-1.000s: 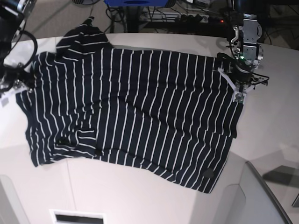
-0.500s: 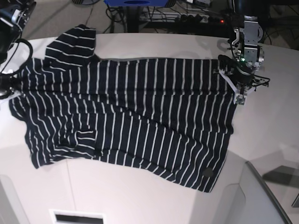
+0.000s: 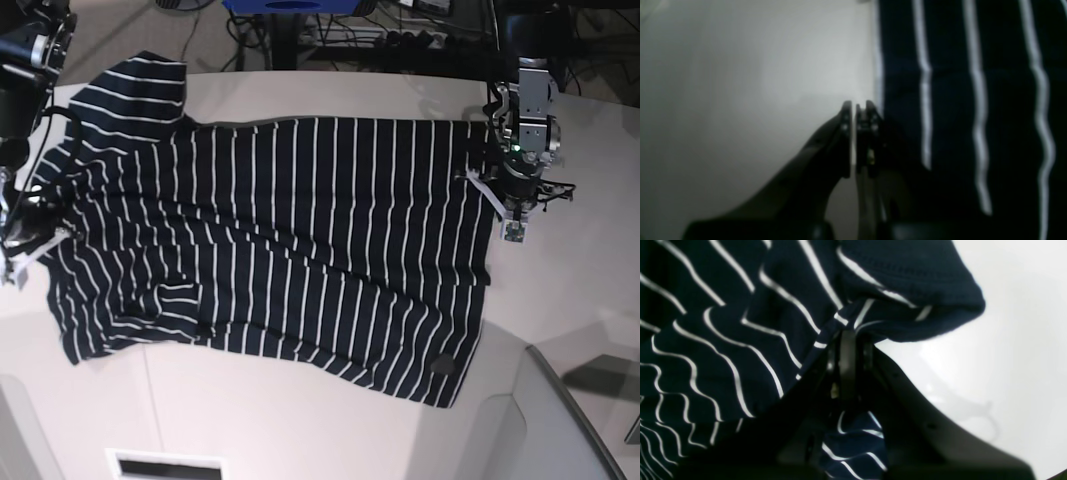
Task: Layout the t-shirt on the table in an organized manner, then fold the t-shirt properly
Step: 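Release the collar and drag the shirt side flat with the right gripper, then regrasp the shirt shoulder with the right gripper and pull it taut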
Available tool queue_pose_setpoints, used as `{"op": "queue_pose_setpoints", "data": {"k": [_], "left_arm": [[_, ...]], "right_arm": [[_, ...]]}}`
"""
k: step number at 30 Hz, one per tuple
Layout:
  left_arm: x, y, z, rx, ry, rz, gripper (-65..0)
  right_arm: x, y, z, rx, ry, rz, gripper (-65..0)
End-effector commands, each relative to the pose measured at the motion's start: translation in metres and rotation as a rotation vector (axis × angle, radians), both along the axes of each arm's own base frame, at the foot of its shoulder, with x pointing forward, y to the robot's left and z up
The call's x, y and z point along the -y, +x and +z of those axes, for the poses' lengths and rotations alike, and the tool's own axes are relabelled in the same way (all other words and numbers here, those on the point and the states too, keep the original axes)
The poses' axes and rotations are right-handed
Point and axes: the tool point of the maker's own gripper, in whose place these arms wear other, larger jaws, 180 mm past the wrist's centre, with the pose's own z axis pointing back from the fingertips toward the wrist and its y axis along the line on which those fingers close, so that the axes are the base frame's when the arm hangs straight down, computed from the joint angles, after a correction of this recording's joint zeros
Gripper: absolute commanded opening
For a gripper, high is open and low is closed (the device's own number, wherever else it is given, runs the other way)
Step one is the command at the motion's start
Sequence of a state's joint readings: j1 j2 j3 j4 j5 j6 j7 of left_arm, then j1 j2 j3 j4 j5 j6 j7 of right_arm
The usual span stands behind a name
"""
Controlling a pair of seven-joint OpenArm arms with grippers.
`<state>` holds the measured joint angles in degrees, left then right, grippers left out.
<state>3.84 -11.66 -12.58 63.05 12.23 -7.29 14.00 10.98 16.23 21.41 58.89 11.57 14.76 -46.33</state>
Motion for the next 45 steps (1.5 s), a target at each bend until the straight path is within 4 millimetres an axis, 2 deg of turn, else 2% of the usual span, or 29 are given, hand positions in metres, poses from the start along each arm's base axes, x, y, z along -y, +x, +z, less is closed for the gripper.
{"op": "queue_pose_setpoints", "data": {"k": [1,8,10,13,16,18,22,23,24,26,28,29,32,36,40,45], "left_arm": [[-0.006,-0.009,-0.007,-0.045,0.011,0.015,-65.0],[-0.009,-0.009,-0.006,-0.044,0.015,0.020,-65.0],[-0.009,-0.002,-0.002,-0.030,0.015,0.020,-65.0],[-0.008,-0.001,-0.001,-0.027,0.014,0.021,-65.0],[-0.008,0.001,0.000,-0.024,0.014,0.021,-65.0],[-0.008,0.002,0.000,-0.022,0.013,0.021,-65.0],[-0.009,0.003,0.001,-0.019,0.015,0.021,-65.0],[-0.010,0.004,0.002,-0.019,0.017,0.021,-65.0],[-0.010,0.004,0.002,-0.019,0.017,0.021,-65.0],[-0.011,0.004,0.002,-0.019,0.018,0.022,-65.0],[-0.011,0.004,0.003,-0.017,0.019,0.023,-65.0],[-0.014,0.004,0.004,-0.017,0.025,0.022,-65.0],[-0.015,0.004,0.005,-0.014,0.028,0.021,-65.0],[-0.012,0.013,0.022,0.031,0.040,0.006,-65.0],[-0.013,0.014,0.032,0.054,0.058,-0.008,-65.0],[-0.014,0.013,0.030,0.050,0.057,-0.007,-65.0]], "right_arm": [[0.012,0.023,0.024,0.078,-0.039,0.007,-64.8],[-0.017,0.060,0.054,0.155,-0.096,0.150,-64.8],[-0.025,0.071,0.060,0.173,-0.102,0.182,-64.8],[-0.032,0.080,0.065,0.218,-0.114,0.211,-64.2],[-0.031,0.082,0.066,0.234,-0.115,0.202,-62.1],[-0.031,0.082,0.066,0.232,-0.115,0.203,-52.5],[-0.028,0.077,0.064,0.224,-0.122,0.200,-23.6],[-0.024,0.071,0.061,0.217,-0.123,0.190,-17.0],[-0.013,0.067,0.067,0.240,-0.126,0.153,-14.3],[0.020,0.044,0.082,0.298,-0.137,0.032,-14.9],[0.036,0.012,0.089,0.353,-0.102,-0.099,-14.9],[0.039,-0.007,0.085,0.340,-0.082,-0.136,-14.9],[0.025,-0.057,0.063,0.231,-0.017,-0.081,-15.2],[-0.002,-0.105,0.027,0.125,0.096,-0.051,-15.5],[-0.015,-0.136,0.010,0.064,0.128,-0.065,-15.5],[-0.024,-0.159,-0.001,0.017,0.147,-0.075,-15.5]]}}
